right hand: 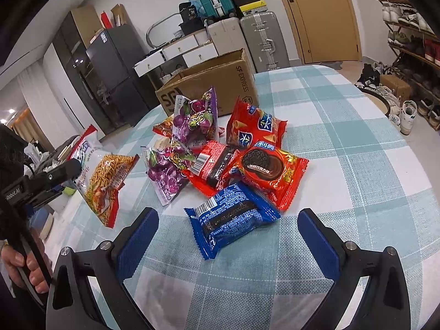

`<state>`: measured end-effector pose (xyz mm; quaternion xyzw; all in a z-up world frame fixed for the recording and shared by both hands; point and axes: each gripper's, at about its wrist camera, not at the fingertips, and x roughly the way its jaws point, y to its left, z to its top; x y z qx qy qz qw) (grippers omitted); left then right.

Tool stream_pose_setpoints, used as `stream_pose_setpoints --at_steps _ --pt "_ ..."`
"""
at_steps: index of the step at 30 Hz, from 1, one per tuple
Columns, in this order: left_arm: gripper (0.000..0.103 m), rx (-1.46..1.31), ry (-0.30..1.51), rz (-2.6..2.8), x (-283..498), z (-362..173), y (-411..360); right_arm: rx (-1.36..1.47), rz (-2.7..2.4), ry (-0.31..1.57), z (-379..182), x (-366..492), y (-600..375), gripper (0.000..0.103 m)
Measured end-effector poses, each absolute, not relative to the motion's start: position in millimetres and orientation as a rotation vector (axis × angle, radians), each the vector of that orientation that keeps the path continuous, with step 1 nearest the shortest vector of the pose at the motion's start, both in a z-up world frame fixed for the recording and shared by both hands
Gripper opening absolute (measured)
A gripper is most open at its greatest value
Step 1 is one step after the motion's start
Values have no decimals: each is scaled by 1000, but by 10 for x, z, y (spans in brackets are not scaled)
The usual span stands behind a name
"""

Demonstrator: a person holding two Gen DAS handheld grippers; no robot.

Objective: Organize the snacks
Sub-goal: 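Lift the noodle bag with the left gripper while the right gripper approaches the blue cookie pack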

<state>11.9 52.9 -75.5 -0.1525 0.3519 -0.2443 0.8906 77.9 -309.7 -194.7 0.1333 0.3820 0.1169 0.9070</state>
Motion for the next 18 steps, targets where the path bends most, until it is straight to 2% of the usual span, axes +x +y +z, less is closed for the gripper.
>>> stream_pose_setpoints --at_steps 18 --pt "24 -310 732 -481 126 -709 626 194 304 886 -2139 1031 -2898 103"
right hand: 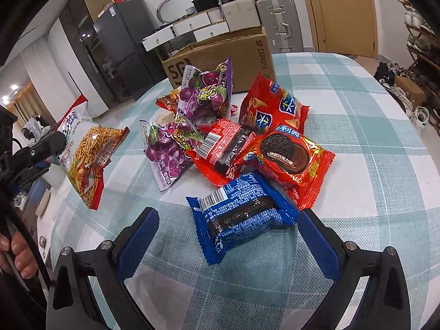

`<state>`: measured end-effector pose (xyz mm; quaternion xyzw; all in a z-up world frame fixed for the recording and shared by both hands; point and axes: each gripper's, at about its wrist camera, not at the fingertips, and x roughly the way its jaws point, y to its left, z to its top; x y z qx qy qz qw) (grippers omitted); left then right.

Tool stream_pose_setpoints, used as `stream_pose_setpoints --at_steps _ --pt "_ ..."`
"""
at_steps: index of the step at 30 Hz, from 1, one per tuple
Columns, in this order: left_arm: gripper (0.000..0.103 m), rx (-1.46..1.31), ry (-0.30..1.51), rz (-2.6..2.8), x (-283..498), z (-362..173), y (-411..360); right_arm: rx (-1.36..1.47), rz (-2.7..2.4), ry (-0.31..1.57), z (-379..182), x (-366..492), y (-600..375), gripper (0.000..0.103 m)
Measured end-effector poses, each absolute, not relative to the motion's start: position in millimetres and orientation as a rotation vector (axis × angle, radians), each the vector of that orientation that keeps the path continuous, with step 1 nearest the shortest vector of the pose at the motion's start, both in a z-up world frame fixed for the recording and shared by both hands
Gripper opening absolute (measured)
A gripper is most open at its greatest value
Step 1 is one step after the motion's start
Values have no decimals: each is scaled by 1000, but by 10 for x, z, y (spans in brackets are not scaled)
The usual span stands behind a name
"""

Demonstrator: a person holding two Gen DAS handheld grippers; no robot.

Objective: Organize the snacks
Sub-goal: 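Lift the noodle bag with the left gripper while the right gripper approaches the blue cookie pack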

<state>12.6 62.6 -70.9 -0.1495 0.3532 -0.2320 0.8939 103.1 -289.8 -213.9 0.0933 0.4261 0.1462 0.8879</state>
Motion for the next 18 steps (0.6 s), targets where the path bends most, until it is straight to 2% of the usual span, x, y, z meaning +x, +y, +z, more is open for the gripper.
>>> stream_pose_setpoints --at_steps 9,12,14,18 --pt "24 -312 740 -473 136 -714 645 156 303 910 -2201 1150 -2872 102" --pt "24 -312 746 -465 158 -729 659 132 301 919 -2222 1177 -2843 97" --pt "24 -317 748 -462 164 -736 677 119 289 923 -2238 1177 -2825 89" --pt "24 -321 752 -463 170 -737 679 80 277 922 -2242 1167 -2801 83"
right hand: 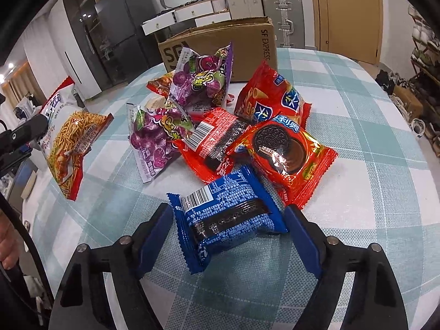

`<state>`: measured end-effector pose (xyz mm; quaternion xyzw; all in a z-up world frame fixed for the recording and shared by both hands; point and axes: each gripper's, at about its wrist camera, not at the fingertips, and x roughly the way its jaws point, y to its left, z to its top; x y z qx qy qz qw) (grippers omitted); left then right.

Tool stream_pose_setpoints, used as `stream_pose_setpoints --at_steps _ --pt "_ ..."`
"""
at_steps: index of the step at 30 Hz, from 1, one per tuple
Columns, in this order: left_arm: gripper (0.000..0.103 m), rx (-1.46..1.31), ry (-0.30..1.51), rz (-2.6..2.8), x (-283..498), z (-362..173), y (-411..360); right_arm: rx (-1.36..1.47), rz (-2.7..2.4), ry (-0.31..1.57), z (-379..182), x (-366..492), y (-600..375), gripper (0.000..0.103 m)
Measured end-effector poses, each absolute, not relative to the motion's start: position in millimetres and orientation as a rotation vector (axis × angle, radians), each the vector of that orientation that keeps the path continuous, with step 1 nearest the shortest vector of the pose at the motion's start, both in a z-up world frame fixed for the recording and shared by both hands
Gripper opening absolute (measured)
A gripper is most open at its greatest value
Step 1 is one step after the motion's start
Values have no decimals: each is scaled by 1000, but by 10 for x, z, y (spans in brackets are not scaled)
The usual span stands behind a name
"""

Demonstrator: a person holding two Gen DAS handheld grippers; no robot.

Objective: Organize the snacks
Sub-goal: 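Lift the noodle bag with the left gripper while the right gripper approaches the blue cookie pack, then close the right gripper on the blue cookie pack and lift it while the left holds the noodle bag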

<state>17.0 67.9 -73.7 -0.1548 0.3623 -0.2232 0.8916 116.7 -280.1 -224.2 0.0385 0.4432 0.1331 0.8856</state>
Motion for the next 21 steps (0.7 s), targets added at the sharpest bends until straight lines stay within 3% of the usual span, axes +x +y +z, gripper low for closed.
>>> stream_pose_setpoints --at_steps 4,7,21 --pt "24 -327 753 -450 172 -749 724 37 265 916 -2250 1130 -2781 69" --pt "24 -337 760 -440 169 -768 744 30 286 912 -2242 1108 -2786 48" --pt "24 -328 767 -432 157 -798 726 79 325 875 -2180 983 -2813 44"
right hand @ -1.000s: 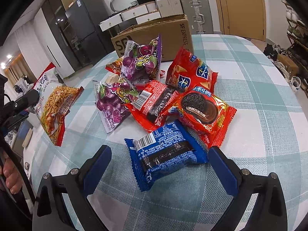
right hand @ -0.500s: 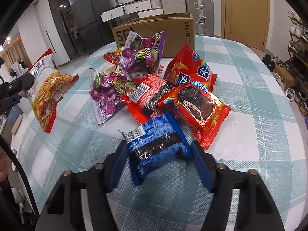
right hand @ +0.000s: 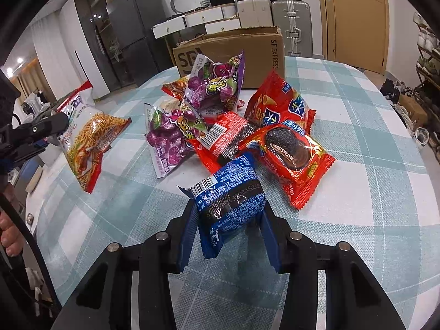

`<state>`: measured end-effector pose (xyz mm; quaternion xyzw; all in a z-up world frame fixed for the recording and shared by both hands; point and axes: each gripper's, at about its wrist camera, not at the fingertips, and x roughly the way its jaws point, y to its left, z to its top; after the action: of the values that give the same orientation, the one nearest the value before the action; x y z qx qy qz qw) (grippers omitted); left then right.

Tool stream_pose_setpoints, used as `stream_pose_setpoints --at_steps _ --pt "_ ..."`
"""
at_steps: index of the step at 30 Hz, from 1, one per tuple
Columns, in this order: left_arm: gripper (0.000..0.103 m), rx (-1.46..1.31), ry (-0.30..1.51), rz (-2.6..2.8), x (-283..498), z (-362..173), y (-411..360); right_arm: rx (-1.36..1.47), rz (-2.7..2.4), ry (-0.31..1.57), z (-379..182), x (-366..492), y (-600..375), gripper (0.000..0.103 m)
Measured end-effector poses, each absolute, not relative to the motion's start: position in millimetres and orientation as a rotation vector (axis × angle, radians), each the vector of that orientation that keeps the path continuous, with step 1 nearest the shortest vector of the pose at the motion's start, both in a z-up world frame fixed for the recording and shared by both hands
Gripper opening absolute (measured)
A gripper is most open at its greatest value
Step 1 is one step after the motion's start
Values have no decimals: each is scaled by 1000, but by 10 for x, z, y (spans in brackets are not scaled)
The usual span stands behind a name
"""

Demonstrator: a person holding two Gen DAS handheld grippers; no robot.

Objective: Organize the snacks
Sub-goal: 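Close the right gripper on the blue cookie pack and lift it while the left holds the noodle bag, then carry both packs over the cardboard box and open both grippers to drop them inside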

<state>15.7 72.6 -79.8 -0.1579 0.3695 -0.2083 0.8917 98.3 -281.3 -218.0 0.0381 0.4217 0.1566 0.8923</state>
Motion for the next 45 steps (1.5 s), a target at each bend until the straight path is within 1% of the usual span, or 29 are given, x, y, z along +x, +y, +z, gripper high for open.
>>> stream_pose_setpoints --at_steps 6,19,28,35,41,45 --pt "24 -324 761 -427 166 -789 712 128 364 853 -2073 922 -2837 44" --pt "24 -275 739 -405 217 -585 663 200 460 742 -1530 846 -2853 44" --pt "24 -255 698 -435 463 -142 650 213 558 643 -909 1031 -2804 44" --pt "24 -234 654 -480 734 313 536 293 627 602 -502 1364 -2854 44" --pt "24 -218 649 -483 1084 592 432 278 634 566 -130 1684 -2841 44" --pt "24 -197 624 -475 1325 811 371 218 614 544 111 1921 -2793 44"
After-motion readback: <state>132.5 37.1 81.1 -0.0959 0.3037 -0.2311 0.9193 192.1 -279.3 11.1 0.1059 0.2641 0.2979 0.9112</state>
